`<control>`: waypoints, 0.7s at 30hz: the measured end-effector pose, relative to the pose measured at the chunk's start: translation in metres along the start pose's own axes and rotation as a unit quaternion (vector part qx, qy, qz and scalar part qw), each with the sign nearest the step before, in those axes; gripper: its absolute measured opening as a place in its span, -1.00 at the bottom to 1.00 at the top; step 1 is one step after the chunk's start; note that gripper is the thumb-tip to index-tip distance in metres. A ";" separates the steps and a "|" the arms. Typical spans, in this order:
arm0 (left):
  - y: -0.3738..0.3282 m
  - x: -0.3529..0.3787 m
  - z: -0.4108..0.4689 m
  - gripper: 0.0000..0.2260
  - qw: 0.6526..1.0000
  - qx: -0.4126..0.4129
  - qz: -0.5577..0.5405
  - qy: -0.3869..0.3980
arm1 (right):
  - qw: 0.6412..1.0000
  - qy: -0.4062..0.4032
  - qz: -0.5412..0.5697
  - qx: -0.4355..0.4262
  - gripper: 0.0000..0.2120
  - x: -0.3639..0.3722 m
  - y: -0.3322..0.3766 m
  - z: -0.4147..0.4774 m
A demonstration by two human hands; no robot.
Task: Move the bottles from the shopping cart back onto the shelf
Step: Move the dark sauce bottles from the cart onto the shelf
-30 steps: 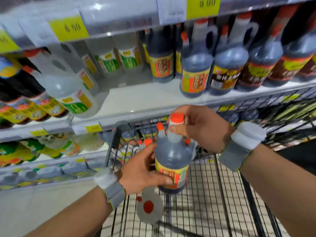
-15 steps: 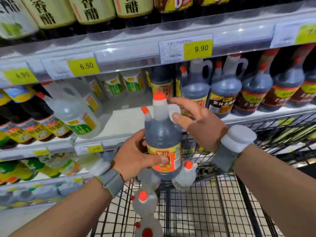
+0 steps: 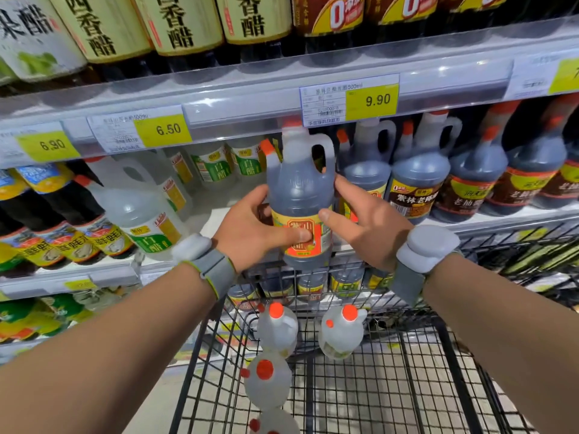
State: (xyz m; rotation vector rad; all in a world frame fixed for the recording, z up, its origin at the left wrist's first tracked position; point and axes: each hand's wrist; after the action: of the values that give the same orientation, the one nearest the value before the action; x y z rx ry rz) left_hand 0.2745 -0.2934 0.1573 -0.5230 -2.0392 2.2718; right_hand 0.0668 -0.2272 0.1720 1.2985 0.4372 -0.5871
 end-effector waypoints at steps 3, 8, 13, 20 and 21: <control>0.003 0.000 0.014 -0.44 1.000 0.006 0.004 -0.026 | 0.999 0.008 -0.034 0.031 -0.31 0.003 -0.008 0.000; 0.009 0.005 0.037 -0.39 0.998 -0.016 -0.011 -0.066 | 0.995 0.042 -0.064 0.060 -0.31 0.008 -0.020 -0.005; 0.018 0.013 0.051 -0.14 0.997 -0.038 0.000 -0.063 | 0.990 0.077 -0.098 0.059 -0.26 0.018 -0.037 -0.011; 0.027 0.029 0.053 -0.24 0.995 -0.053 -0.016 -0.086 | 0.987 0.082 -0.133 0.040 -0.25 0.023 -0.047 -0.015; 0.029 0.030 0.054 -0.26 0.995 -0.053 -0.020 -0.086 | 0.987 0.082 -0.137 0.035 -0.26 0.024 -0.048 -0.016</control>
State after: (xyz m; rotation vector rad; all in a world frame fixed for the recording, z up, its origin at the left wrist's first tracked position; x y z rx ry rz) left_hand 0.2366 -0.3418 0.1263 -0.2982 -2.2371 2.2684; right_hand 0.0559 -0.2235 0.1170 1.3699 0.7442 -0.7337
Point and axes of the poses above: each hand's wrist, its own z-axis towards the middle knuckle, its own x-axis out of the palm, y = z × x, and after that the axes turned 8 degrees about -y, right-handed
